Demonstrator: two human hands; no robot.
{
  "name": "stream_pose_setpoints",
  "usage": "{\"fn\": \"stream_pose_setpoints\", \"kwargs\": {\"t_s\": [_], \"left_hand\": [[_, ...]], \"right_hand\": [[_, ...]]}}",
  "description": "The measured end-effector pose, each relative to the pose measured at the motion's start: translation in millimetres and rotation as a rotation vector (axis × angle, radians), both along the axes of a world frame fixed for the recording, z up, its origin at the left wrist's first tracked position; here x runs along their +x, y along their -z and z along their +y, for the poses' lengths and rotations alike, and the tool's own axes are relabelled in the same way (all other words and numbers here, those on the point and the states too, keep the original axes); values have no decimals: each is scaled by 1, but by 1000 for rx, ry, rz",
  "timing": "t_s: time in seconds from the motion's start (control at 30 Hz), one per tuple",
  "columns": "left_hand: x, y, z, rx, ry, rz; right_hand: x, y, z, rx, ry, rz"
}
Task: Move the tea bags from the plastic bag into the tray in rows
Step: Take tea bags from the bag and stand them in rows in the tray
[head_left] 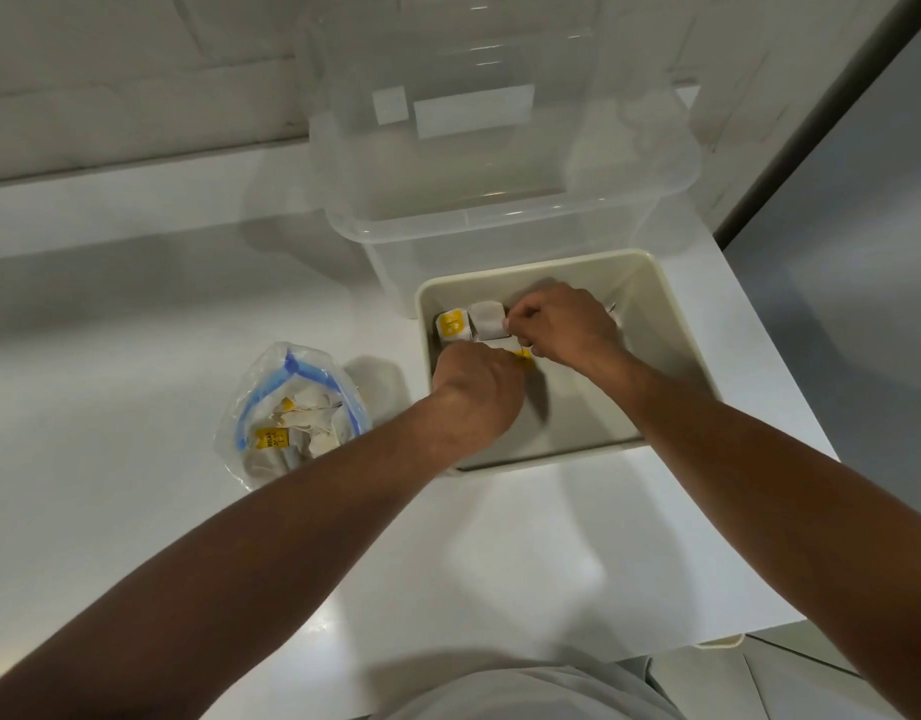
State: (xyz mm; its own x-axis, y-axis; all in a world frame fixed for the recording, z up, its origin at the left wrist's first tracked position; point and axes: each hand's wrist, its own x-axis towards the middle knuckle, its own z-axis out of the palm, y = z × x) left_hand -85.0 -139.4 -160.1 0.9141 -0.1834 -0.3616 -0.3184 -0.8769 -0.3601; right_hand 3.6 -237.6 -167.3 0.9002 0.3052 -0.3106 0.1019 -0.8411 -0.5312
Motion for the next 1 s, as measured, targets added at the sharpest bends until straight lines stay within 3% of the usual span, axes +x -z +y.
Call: {"fn": "stream_pose_setpoints", "kwargs": {"t_s": [0.4,0.77,1.0], "left_hand": [[0,-13,-3,-3,-53,-14],[8,-16,2,37,-119,89],[-3,-42,2,-169,-143,-80]], "right_hand": [[0,6,-5,7,-35,123],[-3,3,1,109,-79,188],[-4,-11,-8,68,-181,117]]}}
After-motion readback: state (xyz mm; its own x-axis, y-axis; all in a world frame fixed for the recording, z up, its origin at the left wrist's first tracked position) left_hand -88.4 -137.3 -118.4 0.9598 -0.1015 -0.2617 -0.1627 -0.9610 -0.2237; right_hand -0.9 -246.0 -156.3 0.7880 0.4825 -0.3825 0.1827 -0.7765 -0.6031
